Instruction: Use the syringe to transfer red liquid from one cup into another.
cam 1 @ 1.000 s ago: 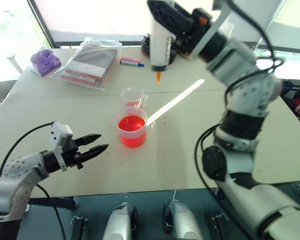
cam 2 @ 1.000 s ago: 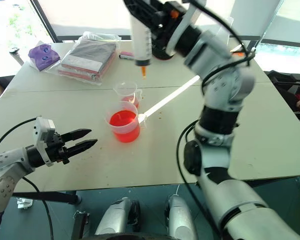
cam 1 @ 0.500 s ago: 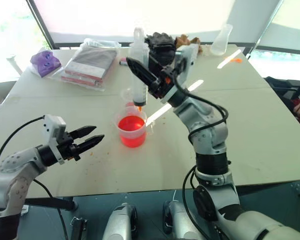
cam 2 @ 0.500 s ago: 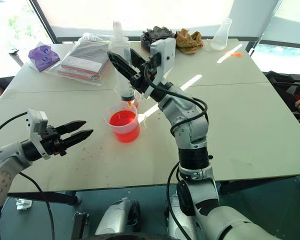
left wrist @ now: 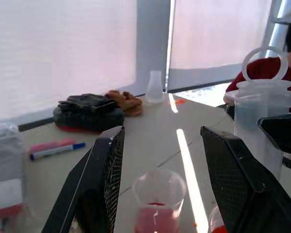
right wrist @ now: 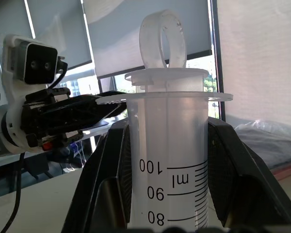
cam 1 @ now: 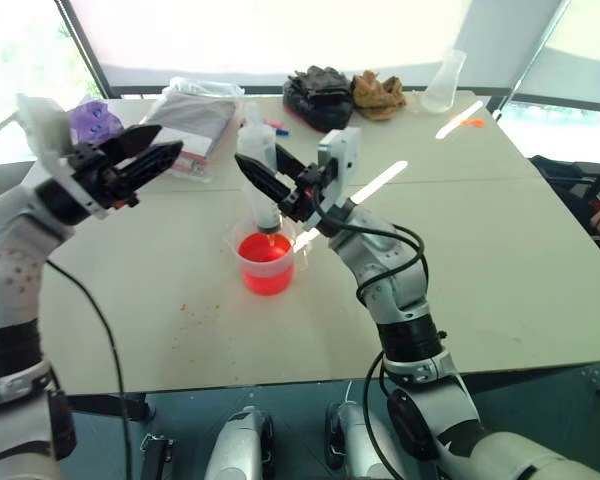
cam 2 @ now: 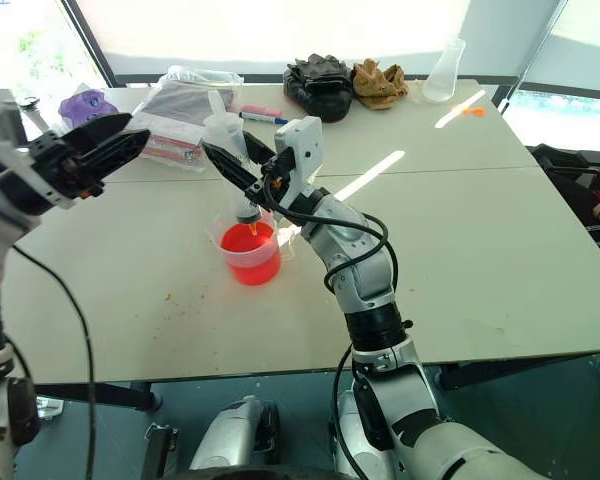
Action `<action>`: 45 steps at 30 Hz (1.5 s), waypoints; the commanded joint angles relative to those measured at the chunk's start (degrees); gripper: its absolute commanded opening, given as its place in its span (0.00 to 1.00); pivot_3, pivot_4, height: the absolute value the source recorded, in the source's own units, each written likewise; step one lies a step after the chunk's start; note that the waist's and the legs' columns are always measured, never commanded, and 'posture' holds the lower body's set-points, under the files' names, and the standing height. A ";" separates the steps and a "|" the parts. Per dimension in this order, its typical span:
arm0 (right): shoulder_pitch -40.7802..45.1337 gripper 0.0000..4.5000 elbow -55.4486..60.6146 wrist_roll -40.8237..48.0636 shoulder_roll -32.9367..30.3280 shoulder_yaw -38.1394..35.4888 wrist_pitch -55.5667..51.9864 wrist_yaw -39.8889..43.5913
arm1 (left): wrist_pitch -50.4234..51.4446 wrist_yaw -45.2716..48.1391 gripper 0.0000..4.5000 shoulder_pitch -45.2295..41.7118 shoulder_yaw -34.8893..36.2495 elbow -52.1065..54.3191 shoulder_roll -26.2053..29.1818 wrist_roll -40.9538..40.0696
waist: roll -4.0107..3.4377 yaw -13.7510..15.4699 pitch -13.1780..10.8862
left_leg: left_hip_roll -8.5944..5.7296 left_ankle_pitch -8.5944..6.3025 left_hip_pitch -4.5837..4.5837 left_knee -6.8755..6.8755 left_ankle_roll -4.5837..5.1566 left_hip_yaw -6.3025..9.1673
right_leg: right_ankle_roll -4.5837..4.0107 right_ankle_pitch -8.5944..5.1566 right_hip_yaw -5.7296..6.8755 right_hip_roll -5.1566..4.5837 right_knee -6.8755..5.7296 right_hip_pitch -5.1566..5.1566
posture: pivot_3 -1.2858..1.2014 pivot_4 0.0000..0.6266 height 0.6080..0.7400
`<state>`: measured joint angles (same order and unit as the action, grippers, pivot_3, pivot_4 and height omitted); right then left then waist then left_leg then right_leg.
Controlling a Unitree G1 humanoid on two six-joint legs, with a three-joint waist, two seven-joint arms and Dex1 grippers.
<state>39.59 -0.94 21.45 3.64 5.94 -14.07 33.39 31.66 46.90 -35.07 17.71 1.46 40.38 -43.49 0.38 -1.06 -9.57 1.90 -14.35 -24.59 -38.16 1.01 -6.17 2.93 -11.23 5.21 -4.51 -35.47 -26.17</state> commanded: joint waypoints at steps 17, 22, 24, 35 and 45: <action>-3.40 0.32 -1.01 -2.06 1.48 3.32 5.53 -1.14 | 0.32 9.32 0.57 -6.59 -2.94 -2.99 -0.45 0.74 | 0.02 -0.08 -0.01 | 0.02 0.01 0.12 0.00 -0.01 -0.01 | 0.03 -0.03 -0.08 -0.01 -0.18 0.00 | 0.52 0.24 1.00; -3.24 0.32 -1.69 -2.00 1.32 3.42 5.86 -0.76 | 0.69 8.77 0.57 -5.86 -2.88 -2.00 -0.73 0.38 | 0.03 0.06 -0.01 | 0.01 0.01 0.11 -0.01 -0.01 -0.01 | 0.03 -0.03 -0.09 -0.02 -0.19 0.01 | 0.52 0.24 1.00; -3.40 0.32 -1.78 -2.09 1.37 3.72 5.95 -0.58 | -0.03 8.72 0.57 -5.88 -3.57 -1.83 -1.20 1.04 | 0.03 0.05 -0.01 | 0.01 0.01 0.11 -0.01 -0.01 -0.01 | 0.03 -0.03 -0.10 -0.02 -0.19 0.01 | 0.52 0.24 1.00; -5.64 0.32 -1.48 -4.63 0.81 6.33 7.79 0.12 | -3.41 11.83 0.57 -6.43 -8.40 -3.44 -2.79 6.03 | 0.04 0.02 -0.01 | -0.01 0.02 0.16 -0.04 -0.02 -0.01 | 0.04 -0.05 -0.12 -0.02 -0.40 -0.02 | 0.52 0.24 1.00; -7.14 0.32 -3.33 -8.20 0.96 7.75 11.87 -0.13 | -4.11 12.54 0.57 -5.84 -8.74 -2.96 -3.38 7.80 | 0.04 0.00 -0.01 | -0.01 0.02 0.17 -0.04 -0.02 -0.01 | 0.06 -0.06 -0.14 -0.03 -0.46 -0.05 | 0.52 0.24 1.00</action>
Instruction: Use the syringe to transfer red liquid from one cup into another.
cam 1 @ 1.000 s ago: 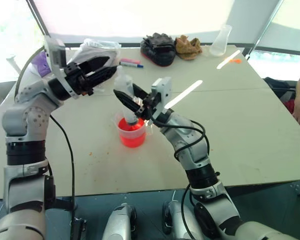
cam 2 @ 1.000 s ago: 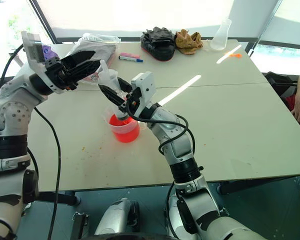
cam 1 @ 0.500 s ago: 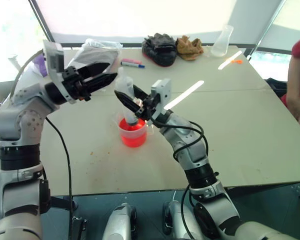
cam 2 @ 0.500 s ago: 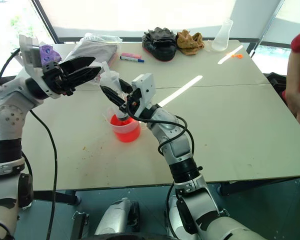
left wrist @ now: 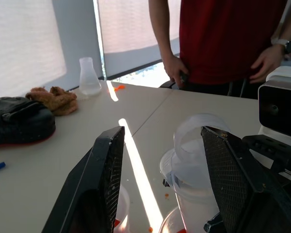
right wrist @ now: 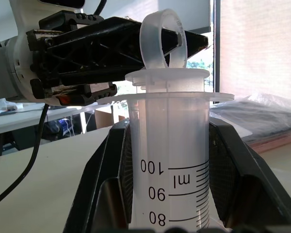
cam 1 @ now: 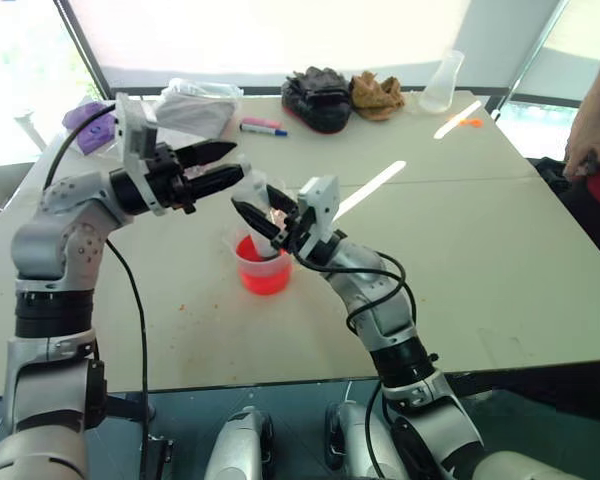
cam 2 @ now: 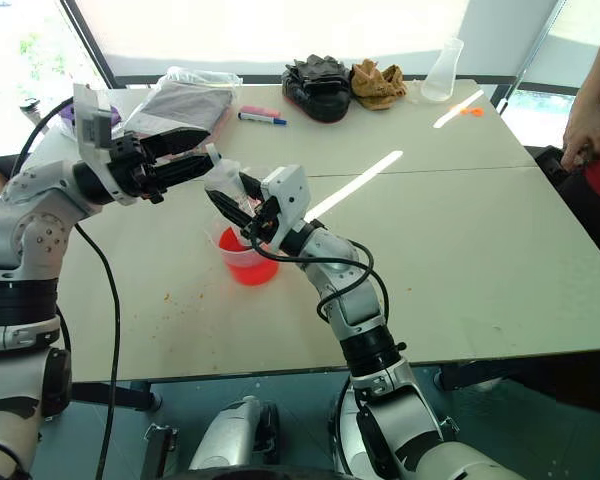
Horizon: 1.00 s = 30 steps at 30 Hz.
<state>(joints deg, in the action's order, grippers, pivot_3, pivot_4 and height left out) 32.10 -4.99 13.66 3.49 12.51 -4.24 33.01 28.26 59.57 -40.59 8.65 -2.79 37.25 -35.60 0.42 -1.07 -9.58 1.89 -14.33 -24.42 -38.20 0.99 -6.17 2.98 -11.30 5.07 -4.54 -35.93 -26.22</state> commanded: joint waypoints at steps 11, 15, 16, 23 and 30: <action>-0.86 0.32 0.86 -0.79 1.33 2.52 2.38 0.62 | 0.08 -5.89 0.57 -8.24 4.53 -1.18 -4.43 -3.23 | 0.04 0.11 -0.01 | -0.02 0.01 0.00 -0.04 0.00 0.02 | 0.01 -0.01 -0.01 -0.01 -0.06 0.01 | 0.52 0.24 1.00; -0.96 0.32 0.91 -0.67 1.38 2.65 2.32 0.68 | 0.26 -6.16 0.57 -9.24 4.57 -1.27 -4.88 -3.23 | 0.05 -0.06 -0.01 | -0.01 0.01 0.03 -0.04 -0.01 0.02 | 0.02 -0.01 -0.02 0.00 -0.08 0.01 | 0.52 0.24 1.00; -1.01 0.32 0.94 -0.65 1.42 2.68 2.27 0.68 | 0.31 -6.27 0.57 -9.47 4.68 -1.27 -5.01 -3.33 | 0.05 -0.07 -0.01 | -0.01 0.01 0.03 -0.04 -0.01 0.02 | 0.02 -0.01 -0.02 0.00 -0.10 0.00 | 0.52 0.24 1.00; -1.28 0.32 0.98 -0.42 1.52 2.84 2.01 0.71 | 0.40 -6.80 0.57 -10.24 5.54 -1.78 -5.50 -3.66 | 0.05 0.02 -0.01 | -0.01 0.02 0.03 -0.04 -0.03 0.02 | 0.02 -0.01 -0.02 0.00 -0.10 0.01 | 0.52 0.24 1.00; -1.22 0.32 0.84 -0.32 1.59 2.98 1.87 0.84 | 0.42 -7.07 0.57 -11.13 6.27 -2.55 -5.74 -3.88 | 0.05 0.05 -0.01 | -0.02 0.03 0.03 -0.04 -0.03 0.02 | 0.02 -0.01 -0.02 0.00 -0.10 0.01 | 0.52 0.24 1.00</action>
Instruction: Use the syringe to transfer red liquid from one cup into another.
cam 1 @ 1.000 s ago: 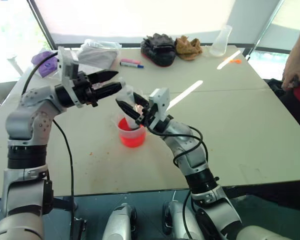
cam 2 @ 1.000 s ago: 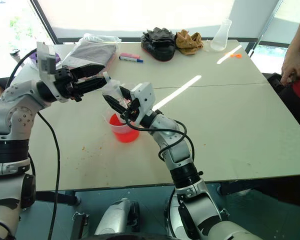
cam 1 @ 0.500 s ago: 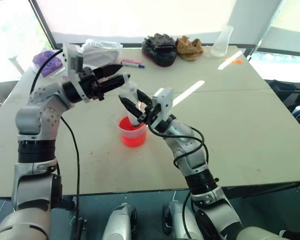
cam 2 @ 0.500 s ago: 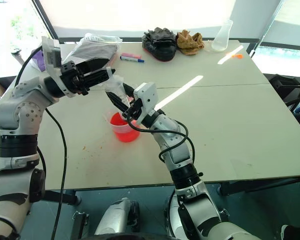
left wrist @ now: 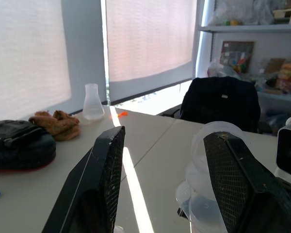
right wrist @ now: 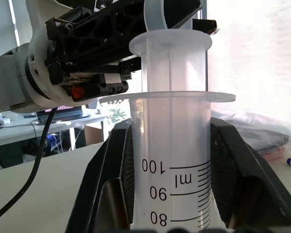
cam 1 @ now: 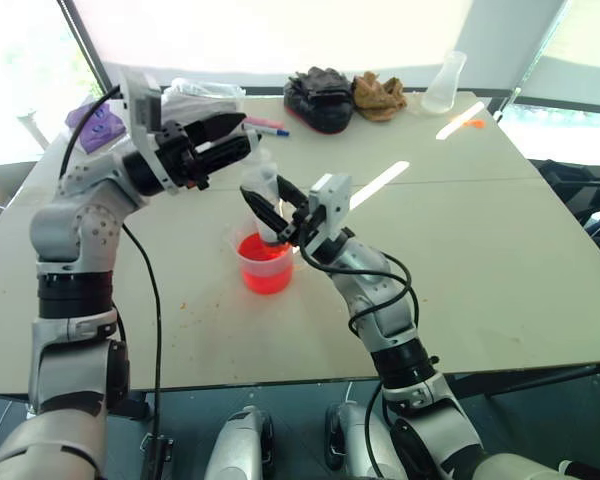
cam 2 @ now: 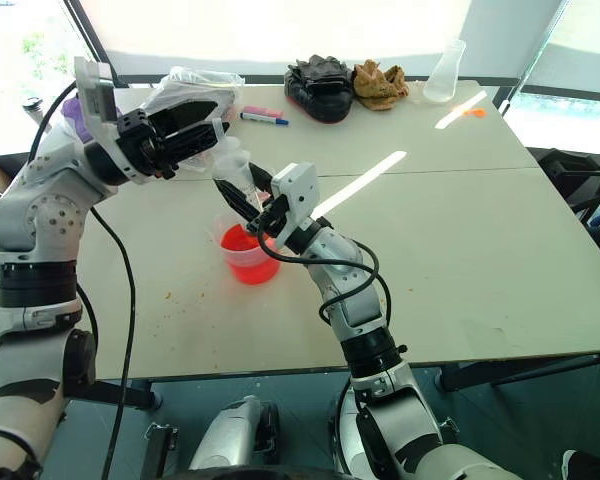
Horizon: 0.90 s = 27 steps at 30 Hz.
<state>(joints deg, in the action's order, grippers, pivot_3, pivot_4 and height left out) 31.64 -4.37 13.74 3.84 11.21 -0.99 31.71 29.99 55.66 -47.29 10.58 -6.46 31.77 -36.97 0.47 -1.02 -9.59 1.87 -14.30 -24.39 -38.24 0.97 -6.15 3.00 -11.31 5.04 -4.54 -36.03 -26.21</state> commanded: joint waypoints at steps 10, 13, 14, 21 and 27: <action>-0.38 0.32 -0.04 -0.47 1.23 4.02 -1.20 2.29 | -1.19 -1.37 0.57 -2.61 3.80 1.89 0.77 -1.56 | 0.00 -0.02 0.00 | 0.00 0.00 0.00 0.00 0.00 0.00 | 0.00 0.00 0.00 0.00 -0.01 0.00 | 0.52 0.24 1.00; 0.07 0.32 0.12 -0.12 1.52 3.49 -1.54 1.90 | -0.82 -1.99 0.57 -2.10 4.65 2.39 1.13 -2.13 | 0.00 -0.03 0.00 | 0.00 0.00 0.00 0.00 -0.01 0.00 | 0.00 0.00 0.00 0.00 -0.01 0.00 | 0.52 0.24 1.00; 0.12 0.32 0.19 -0.06 1.57 3.43 -1.63 1.90 | -0.74 -2.04 0.57 -1.98 4.80 2.54 1.38 -2.17 | 0.00 -0.03 0.00 | 0.00 0.00 0.00 0.00 -0.01 0.01 | 0.00 0.00 0.00 0.00 -0.02 0.00 | 0.52 0.24 1.00; 4.00 0.32 1.14 2.35 3.10 -0.54 -3.91 -0.58 | 1.83 1.58 0.57 6.21 4.02 7.24 6.61 -1.59 | 0.00 -0.70 0.00 | 0.04 0.00 0.03 0.01 -0.01 -0.02 | -0.01 0.00 -0.03 0.02 -0.05 -0.04 | 0.52 0.24 1.00; 7.49 0.32 3.57 4.28 2.50 -3.92 -5.78 -2.27 | 3.13 0.08 0.57 9.67 6.39 8.80 8.77 -3.14 | 0.08 0.02 0.00 | 0.01 0.04 0.01 0.00 -0.07 0.03 | -0.02 0.00 -0.02 -0.01 -0.05 -0.02 | 0.52 0.24 1.00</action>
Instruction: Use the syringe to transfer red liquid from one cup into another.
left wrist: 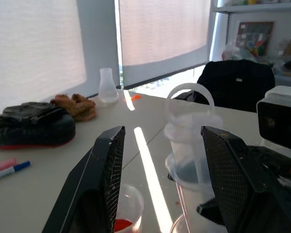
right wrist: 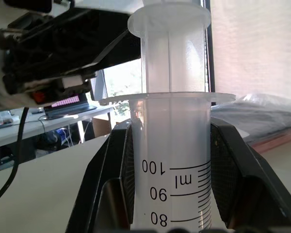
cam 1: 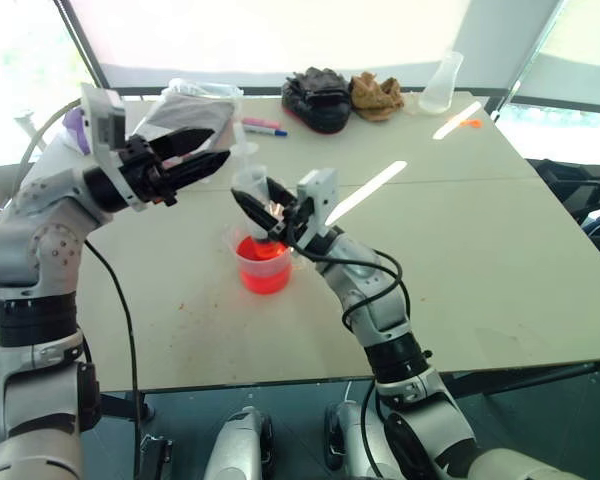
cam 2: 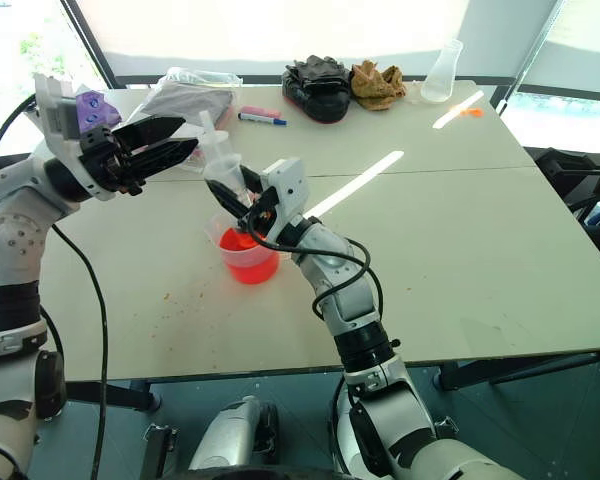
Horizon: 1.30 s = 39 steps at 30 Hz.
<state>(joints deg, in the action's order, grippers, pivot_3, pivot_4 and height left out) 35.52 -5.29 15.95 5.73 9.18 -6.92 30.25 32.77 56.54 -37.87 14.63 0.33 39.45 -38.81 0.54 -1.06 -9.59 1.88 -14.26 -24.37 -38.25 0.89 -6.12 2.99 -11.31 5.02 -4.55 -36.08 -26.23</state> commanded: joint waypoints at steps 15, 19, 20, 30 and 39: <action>7.76 0.32 9.91 6.83 -0.51 -5.88 -6.03 -4.94 | -2.27 -9.03 0.57 1.58 2.99 3.03 -2.37 0.15 | 0.02 0.02 0.00 | 0.01 0.00 0.00 0.01 0.00 -0.01 | 0.00 0.00 0.00 0.01 -0.02 -0.01 | 0.52 0.24 1.00; 8.37 0.32 10.34 7.53 -0.75 -6.32 -6.94 -5.45 | -0.72 -10.54 0.57 2.31 3.76 5.22 -2.70 -1.18 | 0.03 0.01 0.00 | 0.01 0.00 0.00 0.01 0.00 -0.01 | 0.00 0.00 0.00 0.00 -0.02 -0.01 | 0.52 0.24 1.00; 8.51 0.32 10.57 7.75 -0.84 -6.41 -7.23 -5.55 | -0.12 -10.85 0.57 2.46 4.17 5.83 -2.54 -1.68 | 0.03 0.01 0.00 | 0.01 0.00 0.00 0.01 0.00 -0.01 | 0.00 0.00 0.00 0.00 -0.02 -0.01 | 0.52 0.24 1.00; 8.06 0.32 14.55 10.17 -1.95 -7.18 -11.26 -7.02 | 3.19 -14.40 0.57 6.57 7.82 10.79 0.25 -4.57 | 0.03 -0.04 0.00 | 0.02 0.00 0.00 0.02 0.00 0.00 | 0.00 0.00 0.00 0.00 -0.01 -0.01 | 0.52 0.24 1.00; 22.86 0.32 -8.29 6.78 -2.82 -9.77 2.06 -0.74 | -1.48 -14.58 0.57 3.27 7.24 4.34 1.15 -1.22 | 0.03 -0.17 0.00 | 0.01 0.02 0.03 0.01 -0.02 -0.01 | -0.01 0.01 0.00 0.05 -0.01 -0.02 | 0.52 0.24 1.00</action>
<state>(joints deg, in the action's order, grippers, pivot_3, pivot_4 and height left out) 55.91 -9.25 23.60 2.78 0.23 -9.57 27.56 33.33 41.37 -33.40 21.11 5.08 39.36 -40.78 0.57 -1.23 -9.59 1.89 -14.25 -24.34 -38.23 0.87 -6.13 2.97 -11.31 5.03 -4.50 -36.09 -26.25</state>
